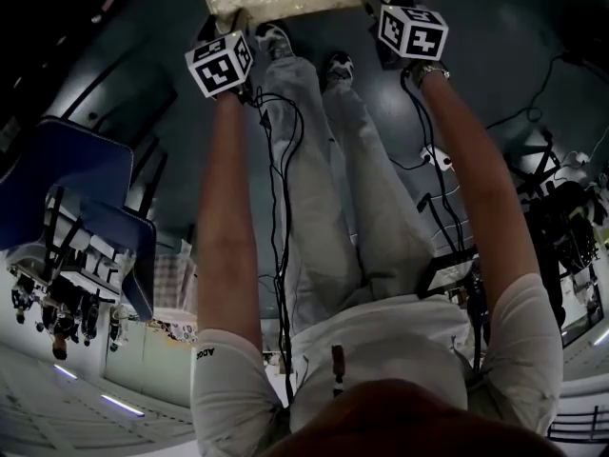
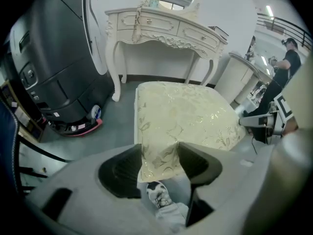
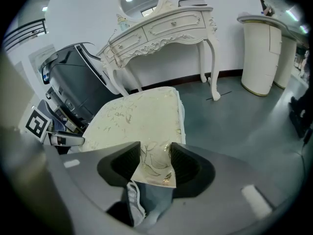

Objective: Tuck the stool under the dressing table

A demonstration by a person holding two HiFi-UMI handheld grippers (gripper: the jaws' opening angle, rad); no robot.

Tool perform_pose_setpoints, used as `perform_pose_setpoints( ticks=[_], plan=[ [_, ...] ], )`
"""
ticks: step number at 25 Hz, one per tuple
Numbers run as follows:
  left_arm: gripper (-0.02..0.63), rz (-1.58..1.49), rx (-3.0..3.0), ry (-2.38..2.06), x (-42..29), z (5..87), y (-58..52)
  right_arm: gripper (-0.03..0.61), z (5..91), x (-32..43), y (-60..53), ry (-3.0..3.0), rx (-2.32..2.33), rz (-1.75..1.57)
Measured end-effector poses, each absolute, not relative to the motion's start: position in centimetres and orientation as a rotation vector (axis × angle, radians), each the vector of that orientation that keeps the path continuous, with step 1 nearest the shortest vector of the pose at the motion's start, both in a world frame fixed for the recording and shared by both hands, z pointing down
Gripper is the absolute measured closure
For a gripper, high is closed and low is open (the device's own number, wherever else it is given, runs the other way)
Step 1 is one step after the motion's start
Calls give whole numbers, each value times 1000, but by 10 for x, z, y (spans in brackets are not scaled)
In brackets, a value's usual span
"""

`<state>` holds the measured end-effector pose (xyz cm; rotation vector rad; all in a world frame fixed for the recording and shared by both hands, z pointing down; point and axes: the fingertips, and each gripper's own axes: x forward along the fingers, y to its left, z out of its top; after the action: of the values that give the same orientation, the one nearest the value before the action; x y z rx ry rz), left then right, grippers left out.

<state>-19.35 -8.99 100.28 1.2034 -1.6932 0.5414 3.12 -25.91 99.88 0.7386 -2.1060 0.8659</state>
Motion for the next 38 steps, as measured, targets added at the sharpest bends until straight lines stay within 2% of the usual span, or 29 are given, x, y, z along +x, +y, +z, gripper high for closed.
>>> perform_pose_setpoints(
  ticks=[9, 15, 27, 38],
  plan=[
    [364, 516, 1317, -1651, -252, 999, -154, 374, 993, -29, -323, -2074, 825, 826],
    [362, 516, 1375, -1578, -263, 992, -209, 374, 987, -41, -377, -2022, 876, 800],
    [348, 647, 1545, -1493, -316, 995, -271, 371, 991, -74, -408, -1991, 968, 827],
    [344, 570, 1584, -1574, -368, 959, -379, 371, 951, -131, -527, -2054, 1002, 749]
  ],
)
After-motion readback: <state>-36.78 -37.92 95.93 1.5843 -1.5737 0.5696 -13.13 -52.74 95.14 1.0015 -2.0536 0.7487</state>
